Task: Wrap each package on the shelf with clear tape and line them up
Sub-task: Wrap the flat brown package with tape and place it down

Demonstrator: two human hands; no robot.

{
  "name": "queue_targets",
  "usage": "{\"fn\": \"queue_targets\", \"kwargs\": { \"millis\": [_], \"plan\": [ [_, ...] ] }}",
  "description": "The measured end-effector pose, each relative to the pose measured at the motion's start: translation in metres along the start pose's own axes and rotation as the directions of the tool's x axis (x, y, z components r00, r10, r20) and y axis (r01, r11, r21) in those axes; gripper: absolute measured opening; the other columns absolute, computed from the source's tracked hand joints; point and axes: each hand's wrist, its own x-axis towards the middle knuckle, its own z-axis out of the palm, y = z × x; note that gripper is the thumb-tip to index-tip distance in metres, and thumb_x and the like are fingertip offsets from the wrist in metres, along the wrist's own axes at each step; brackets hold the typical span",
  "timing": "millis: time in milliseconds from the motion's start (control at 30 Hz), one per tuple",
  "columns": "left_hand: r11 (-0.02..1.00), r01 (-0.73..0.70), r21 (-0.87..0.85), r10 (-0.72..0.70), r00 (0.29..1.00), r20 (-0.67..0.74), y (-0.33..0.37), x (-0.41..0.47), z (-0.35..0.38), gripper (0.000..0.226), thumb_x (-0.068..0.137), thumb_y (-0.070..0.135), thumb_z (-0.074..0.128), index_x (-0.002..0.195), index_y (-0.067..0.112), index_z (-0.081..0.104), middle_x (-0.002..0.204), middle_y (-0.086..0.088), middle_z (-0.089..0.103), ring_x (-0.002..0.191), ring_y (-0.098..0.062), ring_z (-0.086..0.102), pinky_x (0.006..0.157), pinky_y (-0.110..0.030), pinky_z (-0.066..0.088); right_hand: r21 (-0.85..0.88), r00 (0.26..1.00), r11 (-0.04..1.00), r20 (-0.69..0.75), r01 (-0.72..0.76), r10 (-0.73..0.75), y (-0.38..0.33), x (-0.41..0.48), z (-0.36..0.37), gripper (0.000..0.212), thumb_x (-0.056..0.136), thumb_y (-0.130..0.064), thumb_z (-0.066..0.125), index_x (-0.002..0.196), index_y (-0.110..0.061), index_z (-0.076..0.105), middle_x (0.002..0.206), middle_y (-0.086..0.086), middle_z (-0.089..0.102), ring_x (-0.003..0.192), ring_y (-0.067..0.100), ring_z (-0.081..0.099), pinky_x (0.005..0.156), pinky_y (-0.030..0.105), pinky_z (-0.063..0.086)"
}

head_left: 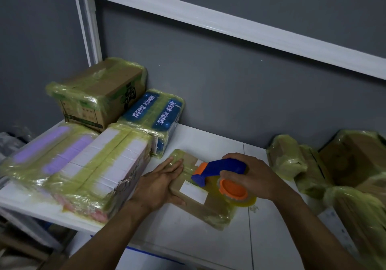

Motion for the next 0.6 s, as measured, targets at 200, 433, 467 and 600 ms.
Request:
{"fn": "queue_targets", "kwargs": {
  "millis": [200,433,467,600],
  "plan": [
    [0.997,0.006,0.08,-0.011,0.998,0.063,0.004,0.003,-0.006,0.125,0.062,0.089,0.064,0.162,0.035,0.011,0.165,0.028,-0.007,0.152,0.0,-0.014,0.124,-0.049,0.024,-0.015,1.0,1.0,0.008,0.007,-0.007,0.001,0.0,0.01,0.052,0.087,-0.056,0.075,0.134,-0.045,0.054,0.123,-0.024,0.06,0.107,0.001,0.06,0.079,0.01,0.047],
    [0.971,0.005,0.238,0.009,0.998,-0.058,0.034,0.003,0.019,0.136,0.054,0.11,0.026,0.161,0.033,-0.008,0.166,0.014,-0.013,0.153,-0.009,-0.016,0.119,-0.058,-0.02,0.047,1.0,0.999,0.0,-0.011,0.011,0.005,-0.001,0.013,0.052,0.086,-0.054,0.077,0.132,-0.046,0.055,0.121,-0.026,0.06,0.108,0.001,0.059,0.077,0.012,0.048],
    [0.97,-0.002,0.245,0.022,0.997,-0.079,0.034,0.003,0.021,0.134,0.055,0.11,0.025,0.162,0.033,-0.001,0.166,0.013,-0.008,0.153,-0.009,-0.012,0.119,-0.056,-0.02,0.06,1.0,0.998,-0.002,-0.012,0.012,0.006,-0.001,0.014,0.052,0.085,-0.054,0.077,0.131,-0.046,0.055,0.12,-0.027,0.06,0.108,0.0,0.06,0.077,0.011,0.048],
    [0.982,-0.013,0.189,0.039,0.99,-0.135,0.028,0.002,0.024,0.129,0.055,0.109,0.028,0.16,0.034,0.019,0.167,0.013,0.012,0.154,-0.007,0.004,0.123,-0.04,-0.011,0.141,0.999,0.99,-0.03,-0.017,0.021,0.004,-0.001,0.019,0.049,0.084,-0.049,0.081,0.127,-0.045,0.058,0.12,-0.024,0.062,0.11,0.006,0.061,0.082,0.017,0.053]
  ]
}}
